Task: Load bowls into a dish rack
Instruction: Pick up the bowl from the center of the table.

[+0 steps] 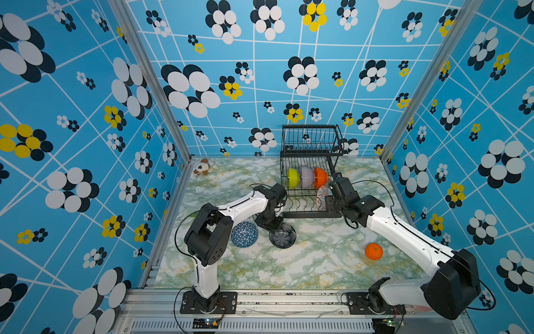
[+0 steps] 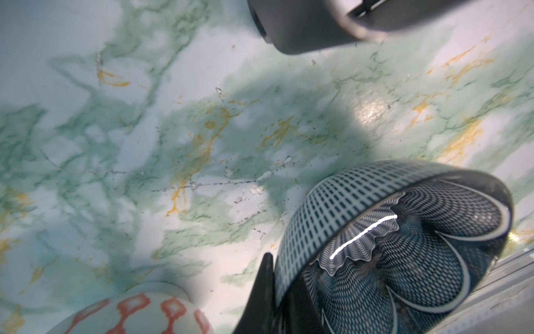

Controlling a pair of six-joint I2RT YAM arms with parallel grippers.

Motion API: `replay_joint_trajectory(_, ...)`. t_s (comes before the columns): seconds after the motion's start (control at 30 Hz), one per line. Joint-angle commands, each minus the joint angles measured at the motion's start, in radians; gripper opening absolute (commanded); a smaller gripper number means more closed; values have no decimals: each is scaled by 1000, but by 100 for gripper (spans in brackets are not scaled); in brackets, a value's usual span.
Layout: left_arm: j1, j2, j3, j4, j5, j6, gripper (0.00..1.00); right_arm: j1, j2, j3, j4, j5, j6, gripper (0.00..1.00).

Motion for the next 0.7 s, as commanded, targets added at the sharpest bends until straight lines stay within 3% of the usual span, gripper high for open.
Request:
replay_joint_trajectory(0.0,-7,-20,11,-7,1,-8,0,-8,-30,-3,-22,-29,21,63)
replay_joint_trajectory(0.4,-7,-106,11,12,42,-25,0,-7,-31,10,-50,-104,70,63)
replay_joint_trajectory(0.67,-4,-136,13,23,63,-44,0,24,-27,31,-65,-182,95,69)
